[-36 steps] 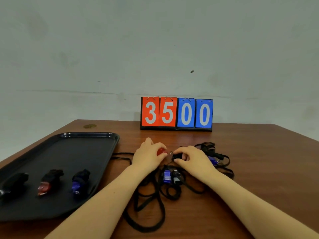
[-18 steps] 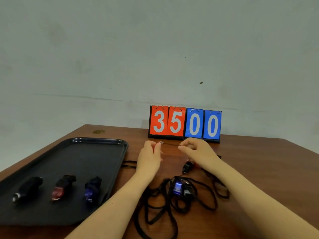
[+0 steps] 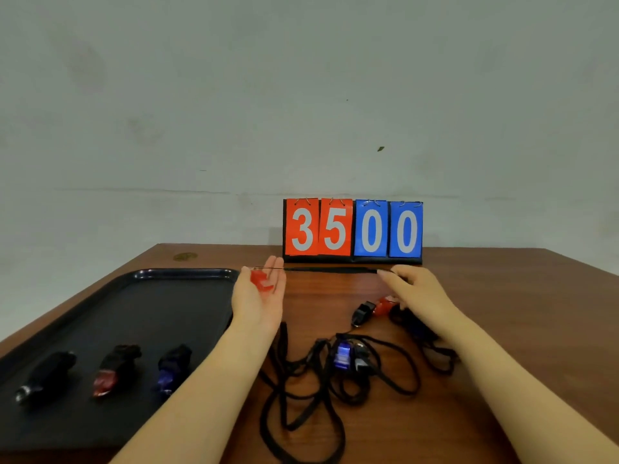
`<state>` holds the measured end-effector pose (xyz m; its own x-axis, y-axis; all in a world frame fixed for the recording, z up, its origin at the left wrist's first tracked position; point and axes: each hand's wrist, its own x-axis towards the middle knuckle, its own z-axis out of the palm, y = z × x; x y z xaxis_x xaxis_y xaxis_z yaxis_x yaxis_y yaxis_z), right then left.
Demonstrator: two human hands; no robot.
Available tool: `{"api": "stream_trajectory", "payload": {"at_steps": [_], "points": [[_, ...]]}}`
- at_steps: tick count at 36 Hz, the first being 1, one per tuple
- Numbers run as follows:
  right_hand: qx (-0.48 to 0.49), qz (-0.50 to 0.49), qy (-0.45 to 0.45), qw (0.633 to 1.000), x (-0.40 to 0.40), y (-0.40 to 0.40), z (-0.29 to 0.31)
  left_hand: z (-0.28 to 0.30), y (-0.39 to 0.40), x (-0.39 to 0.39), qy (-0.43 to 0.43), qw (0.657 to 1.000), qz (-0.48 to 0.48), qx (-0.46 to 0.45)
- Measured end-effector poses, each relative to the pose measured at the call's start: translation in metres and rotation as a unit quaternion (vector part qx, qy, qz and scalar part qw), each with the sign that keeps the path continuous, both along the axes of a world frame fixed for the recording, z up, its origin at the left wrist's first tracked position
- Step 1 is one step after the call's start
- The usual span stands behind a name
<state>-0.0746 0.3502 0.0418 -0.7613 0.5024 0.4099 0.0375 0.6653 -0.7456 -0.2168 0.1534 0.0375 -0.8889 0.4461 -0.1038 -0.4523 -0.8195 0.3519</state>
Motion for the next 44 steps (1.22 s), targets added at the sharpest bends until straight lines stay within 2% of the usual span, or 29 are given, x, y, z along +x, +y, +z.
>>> {"api": "stream_trajectory", "payload": {"at_steps": [2,5,11,13,15,18,20,23,26,28,30,31,32,34,38,39,40,42,44], "points": [[-0.120,0.031,0.038,0.992,0.000,-0.001,0.002,0.000,-0.002,0.003,-0.010,0.999,-0.025,0.034],[-0.269,0.093,0.071,0.956,0.001,-0.002,0.008,0.002,-0.003,0.010,-0.011,0.998,-0.046,0.039],[-0.428,0.195,0.147,0.870,0.011,-0.004,0.017,0.001,-0.003,0.013,-0.001,0.999,-0.051,0.016],[-0.472,0.202,0.189,0.837,0.012,-0.004,0.020,0.002,-0.004,0.016,-0.009,0.998,-0.038,0.049],[-0.494,0.195,0.214,0.820,0.013,-0.003,0.021,0.003,-0.006,0.018,-0.018,0.995,-0.024,0.097],[-0.487,0.160,0.205,0.834,0.012,0.000,0.019,0.005,-0.007,0.018,-0.019,0.991,-0.012,0.129],[-0.490,0.129,0.200,0.839,0.010,0.003,0.015,0.005,-0.006,0.017,-0.012,0.994,-0.020,0.105],[-0.480,0.084,0.194,0.851,0.006,0.005,0.010,0.003,-0.003,0.015,0.021,0.999,-0.034,-0.011],[-0.426,0.049,0.171,0.887,0.004,-0.001,0.011,0.000,0.001,0.020,0.098,0.982,-0.045,-0.159],[-0.383,0.052,0.155,0.909,0.004,-0.008,0.012,-0.001,0.005,0.026,0.180,0.939,-0.024,-0.291],[-0.337,0.068,0.142,0.928,0.003,-0.016,0.012,-0.003,0.009,0.032,0.293,0.855,0.013,-0.428],[-0.315,0.080,0.138,0.936,0.002,-0.019,0.012,-0.004,0.011,0.035,0.352,0.813,0.018,-0.462],[-0.294,0.092,0.135,0.942,0.002,-0.023,0.012,-0.004,0.012,0.037,0.401,0.783,0.010,-0.476],[-0.261,0.111,0.136,0.949,0.003,-0.030,0.012,-0.006,0.014,0.042,0.464,0.746,-0.039,-0.477],[-0.223,0.081,0.137,0.962,0.003,-0.036,0.013,-0.009,0.016,0.054,0.514,0.713,-0.200,-0.433],[-0.218,0.070,0.136,0.964,0.003,-0.035,0.013,-0.010,0.016,0.056,0.517,0.712,-0.225,-0.417],[-0.214,0.062,0.137,0.965,0.003,-0.034,0.013,-0.010,0.016,0.057,0.509,0.726,-0.238,-0.395],[-0.201,0.055,0.132,0.969,0.005,-0.030,0.012,-0.006,0.016,0.056,0.465,0.782,-0.228,-0.348],[-0.181,0.061,0.108,0.976,0.008,-0.026,0.014,0.000,0.015,0.051,0.408,0.838,-0.177,-0.316]]}}
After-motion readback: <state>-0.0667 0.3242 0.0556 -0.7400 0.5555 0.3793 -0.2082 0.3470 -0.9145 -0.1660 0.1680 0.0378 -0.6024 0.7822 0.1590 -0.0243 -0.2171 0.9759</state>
